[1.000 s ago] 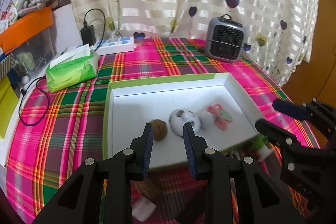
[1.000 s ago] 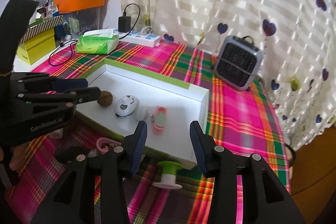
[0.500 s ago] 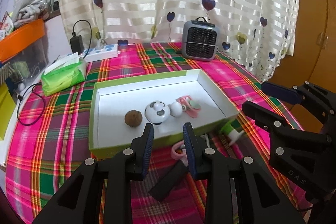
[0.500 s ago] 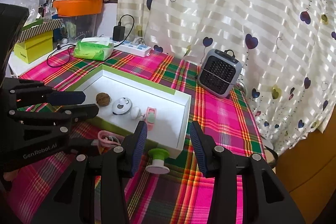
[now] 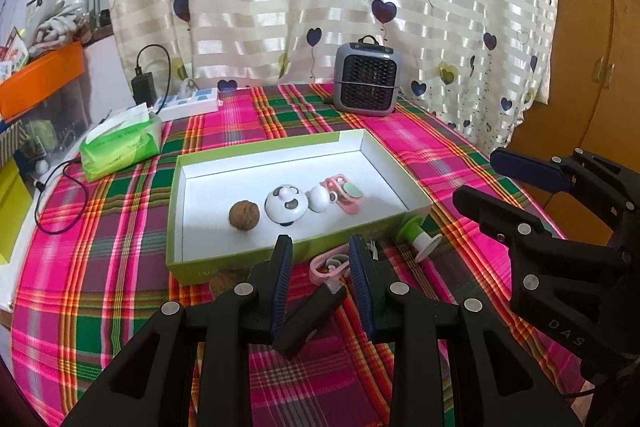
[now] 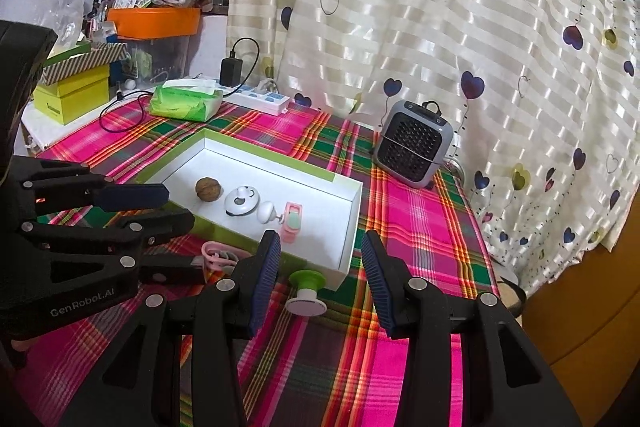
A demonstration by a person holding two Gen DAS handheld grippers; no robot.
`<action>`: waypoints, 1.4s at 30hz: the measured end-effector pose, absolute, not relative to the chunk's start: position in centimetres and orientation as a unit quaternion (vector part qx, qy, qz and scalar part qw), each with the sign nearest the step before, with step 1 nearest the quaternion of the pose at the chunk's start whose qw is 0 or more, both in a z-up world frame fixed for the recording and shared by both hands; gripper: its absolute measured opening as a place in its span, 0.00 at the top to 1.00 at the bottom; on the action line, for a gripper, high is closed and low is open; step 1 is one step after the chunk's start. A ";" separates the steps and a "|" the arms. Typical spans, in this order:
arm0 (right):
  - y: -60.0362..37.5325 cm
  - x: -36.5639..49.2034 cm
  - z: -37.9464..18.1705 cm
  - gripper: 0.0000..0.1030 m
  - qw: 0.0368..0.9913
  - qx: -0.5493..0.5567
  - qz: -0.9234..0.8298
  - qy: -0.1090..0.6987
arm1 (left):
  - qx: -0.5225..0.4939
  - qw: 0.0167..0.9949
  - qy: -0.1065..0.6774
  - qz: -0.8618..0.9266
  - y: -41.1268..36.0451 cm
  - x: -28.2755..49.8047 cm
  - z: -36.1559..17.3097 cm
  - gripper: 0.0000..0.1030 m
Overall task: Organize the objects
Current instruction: 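Withdraw both tools from the box toward the remaining items, then move the left tool onto the black stick while the right tool approaches the green suction cup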
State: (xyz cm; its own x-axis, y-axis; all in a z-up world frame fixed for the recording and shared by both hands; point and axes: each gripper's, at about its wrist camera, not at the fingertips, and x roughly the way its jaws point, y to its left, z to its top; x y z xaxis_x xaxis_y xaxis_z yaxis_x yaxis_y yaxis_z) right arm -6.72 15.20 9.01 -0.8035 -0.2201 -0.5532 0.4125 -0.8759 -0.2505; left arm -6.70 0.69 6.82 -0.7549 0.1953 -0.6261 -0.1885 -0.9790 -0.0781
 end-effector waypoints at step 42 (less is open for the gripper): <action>17.2 -6.4 5.3 0.58 0.226 0.332 -0.910 0.100 | -0.349 0.107 -0.002 0.931 -0.3 -4.1 4.3 0.73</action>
State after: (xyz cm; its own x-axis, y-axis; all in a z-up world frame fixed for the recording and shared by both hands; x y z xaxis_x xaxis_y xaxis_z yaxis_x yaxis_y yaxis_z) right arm -6.38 17.16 5.31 -0.6768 -0.3447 -0.6505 0.4782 -0.8777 -0.0325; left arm -4.10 -0.30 4.26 -0.7327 0.2012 -0.6501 -0.1984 -0.9769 -0.0788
